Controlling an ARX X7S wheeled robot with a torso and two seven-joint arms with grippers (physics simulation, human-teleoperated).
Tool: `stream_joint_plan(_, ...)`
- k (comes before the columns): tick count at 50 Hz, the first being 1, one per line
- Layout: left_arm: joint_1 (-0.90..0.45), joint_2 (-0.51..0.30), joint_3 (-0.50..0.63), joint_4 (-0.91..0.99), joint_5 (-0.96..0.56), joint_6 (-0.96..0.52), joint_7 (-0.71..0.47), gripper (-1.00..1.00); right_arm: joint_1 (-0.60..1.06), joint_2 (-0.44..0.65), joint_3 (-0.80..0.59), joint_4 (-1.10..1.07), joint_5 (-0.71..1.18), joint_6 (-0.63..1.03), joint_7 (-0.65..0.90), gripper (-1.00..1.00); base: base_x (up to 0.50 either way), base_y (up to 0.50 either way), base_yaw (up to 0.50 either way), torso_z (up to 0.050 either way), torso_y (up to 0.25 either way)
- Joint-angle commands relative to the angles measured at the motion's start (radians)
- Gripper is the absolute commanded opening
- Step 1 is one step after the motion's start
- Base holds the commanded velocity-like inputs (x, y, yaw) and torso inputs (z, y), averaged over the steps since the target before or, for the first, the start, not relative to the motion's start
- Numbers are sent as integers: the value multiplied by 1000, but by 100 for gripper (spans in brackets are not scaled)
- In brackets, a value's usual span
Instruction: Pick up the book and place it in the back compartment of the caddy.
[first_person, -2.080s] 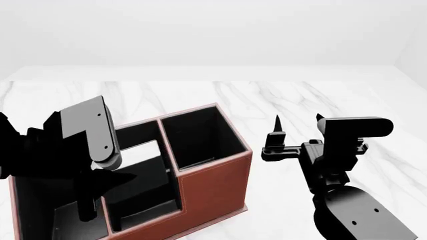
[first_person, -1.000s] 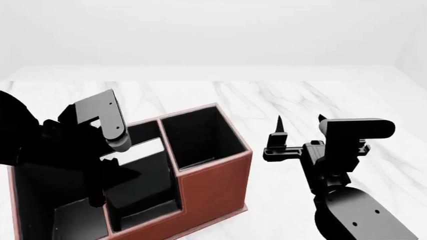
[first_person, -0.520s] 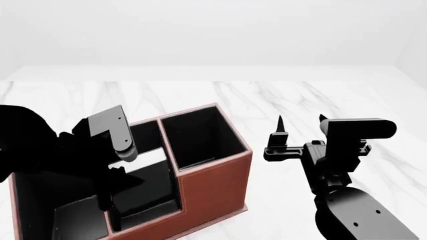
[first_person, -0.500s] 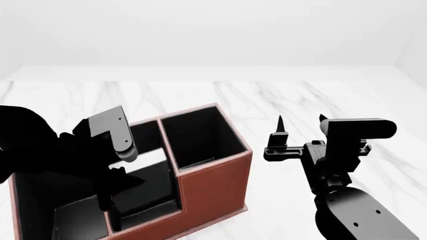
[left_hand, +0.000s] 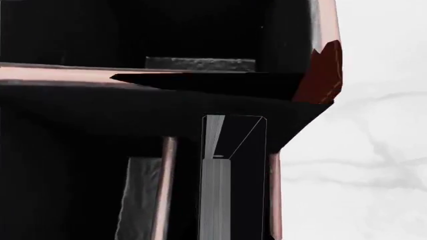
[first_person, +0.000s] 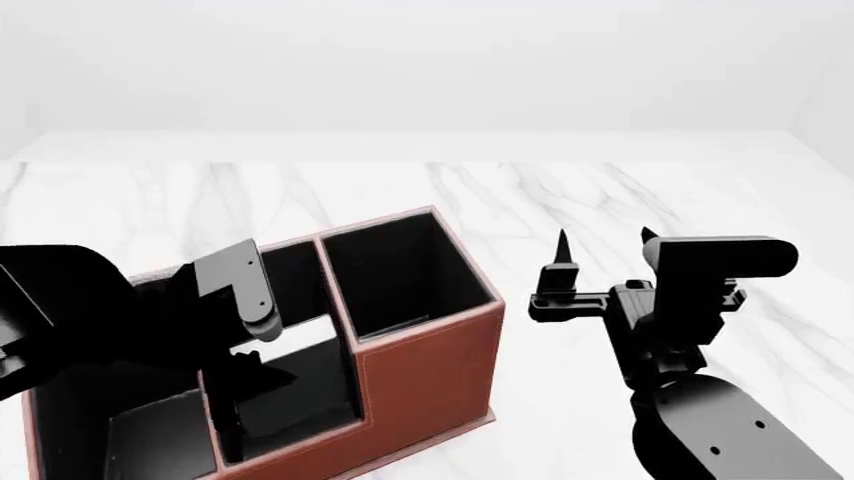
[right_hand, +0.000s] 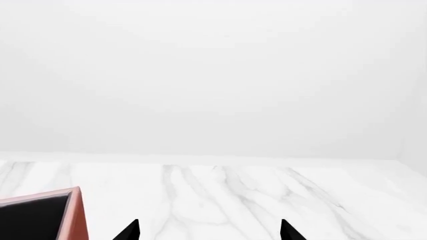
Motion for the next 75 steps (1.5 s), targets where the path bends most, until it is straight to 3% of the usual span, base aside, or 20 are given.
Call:
stream_joint_plan(1, 45, 19, -15, -63, -1, 65, 5, -100, 0, 1, -3, -2, 2, 0, 4, 100, 0, 0, 0, 0, 10)
stream_joint_plan(52, 122, 85, 7, -204, 41, 121, 37, -100, -3, 9, 1, 5, 14, -15, 10, 100, 0, 0, 0, 0, 1)
stream_joint_plan(53, 121, 85, 6, -204, 39, 117, 35, 100, -3, 10, 1, 4, 15, -16, 10, 100, 0, 0, 0, 0, 0)
stream_joint_plan(75, 15, 6, -22, -11, -11, 1, -18, 100, 1, 10, -7, 12, 15, -21, 11, 100, 0, 0, 0, 0, 0)
